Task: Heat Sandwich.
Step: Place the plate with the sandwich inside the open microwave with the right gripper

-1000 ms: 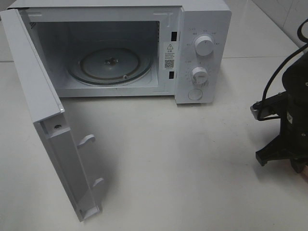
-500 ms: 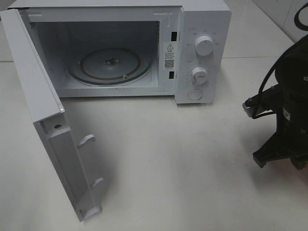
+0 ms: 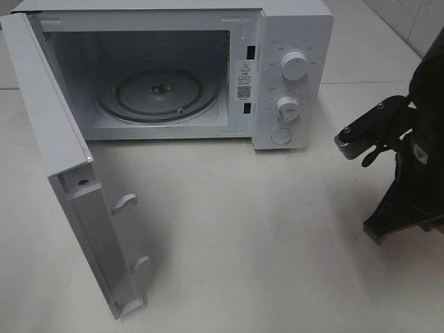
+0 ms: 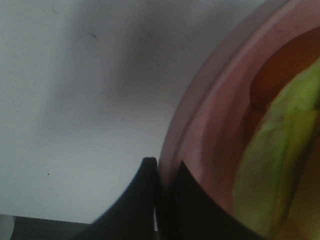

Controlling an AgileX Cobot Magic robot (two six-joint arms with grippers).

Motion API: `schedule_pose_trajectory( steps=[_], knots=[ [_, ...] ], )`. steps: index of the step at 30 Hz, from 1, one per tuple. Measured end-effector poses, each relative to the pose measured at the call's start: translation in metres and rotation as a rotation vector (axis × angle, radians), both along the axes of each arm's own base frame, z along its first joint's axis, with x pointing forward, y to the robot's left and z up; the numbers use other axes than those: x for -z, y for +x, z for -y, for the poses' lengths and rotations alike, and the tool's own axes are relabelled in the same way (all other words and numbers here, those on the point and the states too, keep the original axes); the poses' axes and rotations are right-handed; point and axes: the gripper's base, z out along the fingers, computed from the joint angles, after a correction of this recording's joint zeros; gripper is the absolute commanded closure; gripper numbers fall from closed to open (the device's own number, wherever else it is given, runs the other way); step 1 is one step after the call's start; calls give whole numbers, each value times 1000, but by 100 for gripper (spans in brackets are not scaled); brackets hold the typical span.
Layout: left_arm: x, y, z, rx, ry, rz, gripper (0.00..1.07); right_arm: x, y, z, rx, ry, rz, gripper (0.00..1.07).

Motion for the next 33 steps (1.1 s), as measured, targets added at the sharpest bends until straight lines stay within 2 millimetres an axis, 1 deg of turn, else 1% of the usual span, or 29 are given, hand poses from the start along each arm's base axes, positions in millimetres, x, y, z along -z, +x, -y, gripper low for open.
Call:
schedule_pose_trajectory(
  steps=[7,10,11,14,16,20,21,25,26,30,33],
  knots=[
    [0,0,0,3,-5,0,7,-18,-17,-11,-137,5,14,107],
    [0,0,0,3,-5,0,7,-21,-21,-14,-174,6,14,107],
    [0,0,0,3,-5,0,7,-21,-27,-14,-213,5,10,107],
    [0,0,0,3,-5,0,7,-20,-32,-13,-248,3,3,107],
    [0,0,0,3,-5,0,7,-18,-41,-12,-299,-5,-14,107],
    [0,0,0,3,-5,0,7,-17,-49,-11,-353,-7,-21,107],
    [0,0,0,3,-5,0,7,-17,-53,-10,-392,-5,-21,107],
    [0,0,0,3,-6,0,7,-18,-58,-10,-446,-7,-24,107],
    [0,0,0,3,-6,0,7,-19,-61,-10,-485,-11,-27,107],
    [0,0,0,3,-6,0,7,-21,-64,-10,-529,-13,-30,107],
    [0,0,0,3,-6,0,7,-23,-64,-11,-604,-14,-29,107]
  ],
)
